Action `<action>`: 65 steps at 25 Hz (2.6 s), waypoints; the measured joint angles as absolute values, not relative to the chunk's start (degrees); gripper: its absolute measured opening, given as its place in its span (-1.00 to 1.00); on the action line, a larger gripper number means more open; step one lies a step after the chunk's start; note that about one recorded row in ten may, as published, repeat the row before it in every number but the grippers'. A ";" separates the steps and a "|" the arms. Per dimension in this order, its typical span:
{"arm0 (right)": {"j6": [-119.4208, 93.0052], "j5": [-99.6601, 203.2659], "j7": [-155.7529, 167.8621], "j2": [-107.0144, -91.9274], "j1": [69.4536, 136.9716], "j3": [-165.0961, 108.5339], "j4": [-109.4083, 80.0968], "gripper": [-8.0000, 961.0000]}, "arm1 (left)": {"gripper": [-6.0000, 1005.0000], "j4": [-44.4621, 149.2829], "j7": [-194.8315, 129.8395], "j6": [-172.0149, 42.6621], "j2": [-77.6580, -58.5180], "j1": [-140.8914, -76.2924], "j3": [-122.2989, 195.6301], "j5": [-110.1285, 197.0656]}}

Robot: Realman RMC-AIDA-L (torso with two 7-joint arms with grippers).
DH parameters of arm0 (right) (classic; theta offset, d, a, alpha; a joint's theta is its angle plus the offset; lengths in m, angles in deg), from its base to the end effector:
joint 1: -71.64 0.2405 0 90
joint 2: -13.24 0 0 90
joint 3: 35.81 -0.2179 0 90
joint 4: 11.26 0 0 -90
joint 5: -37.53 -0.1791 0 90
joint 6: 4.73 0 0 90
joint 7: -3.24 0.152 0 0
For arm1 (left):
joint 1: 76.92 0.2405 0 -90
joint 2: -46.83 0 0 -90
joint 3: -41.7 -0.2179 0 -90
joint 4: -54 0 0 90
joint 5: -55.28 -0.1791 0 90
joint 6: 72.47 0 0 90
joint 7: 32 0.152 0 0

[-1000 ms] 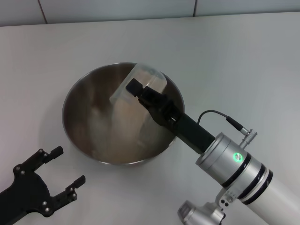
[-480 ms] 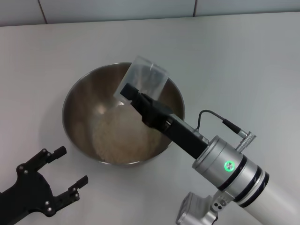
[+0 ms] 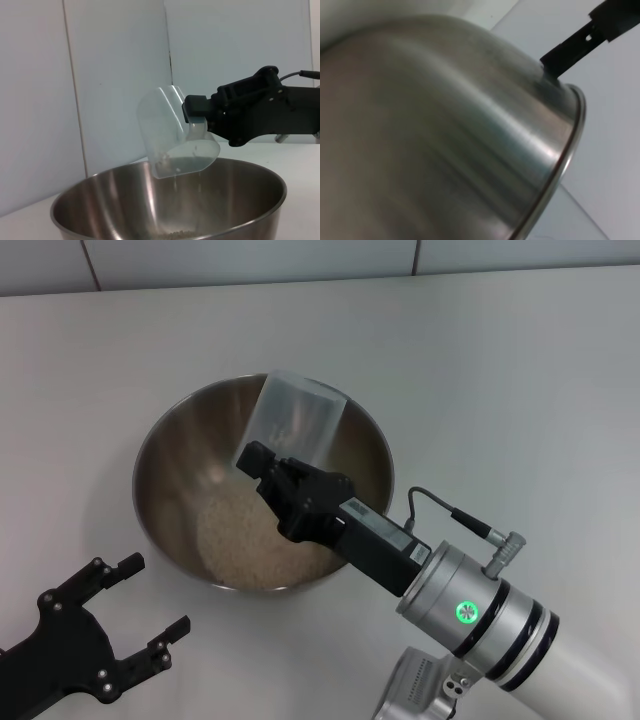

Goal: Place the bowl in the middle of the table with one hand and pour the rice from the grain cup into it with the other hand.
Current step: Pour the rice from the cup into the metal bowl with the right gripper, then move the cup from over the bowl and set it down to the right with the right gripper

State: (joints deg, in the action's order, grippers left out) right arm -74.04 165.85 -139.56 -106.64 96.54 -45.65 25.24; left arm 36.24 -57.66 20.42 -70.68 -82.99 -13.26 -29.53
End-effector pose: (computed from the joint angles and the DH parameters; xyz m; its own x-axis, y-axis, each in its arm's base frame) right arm 0.1314 0.2216 -0.0975 -0.1780 0.4355 0.8824 0.7426 0.6478 -0.1699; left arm -0.2780 0.1707 -0.0101 0.8107 -0.0261 0.5848 0.3225 -0.8138 -0.4834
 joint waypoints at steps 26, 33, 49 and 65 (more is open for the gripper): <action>-79.18 153.48 -59.86 -106.31 92.25 -52.11 35.88 -0.96 | 0.59 36.25 -58.25 20.34 -70.52 -83.13 -13.32 -29.53; -84.90 153.46 -20.92 -106.12 90.88 -57.18 27.79 -0.96 | 0.59 36.25 -58.35 20.36 -70.42 -83.16 -13.32 -29.53; -75.53 147.70 4.28 -106.52 94.61 -61.08 11.37 -0.96 | 0.59 36.16 -58.37 20.43 -70.41 -83.22 -13.32 -29.54; -58.96 148.50 3.92 -106.53 100.74 -60.63 9.35 -0.96 | 0.59 36.25 -58.37 20.43 -70.50 -83.21 -13.32 -29.54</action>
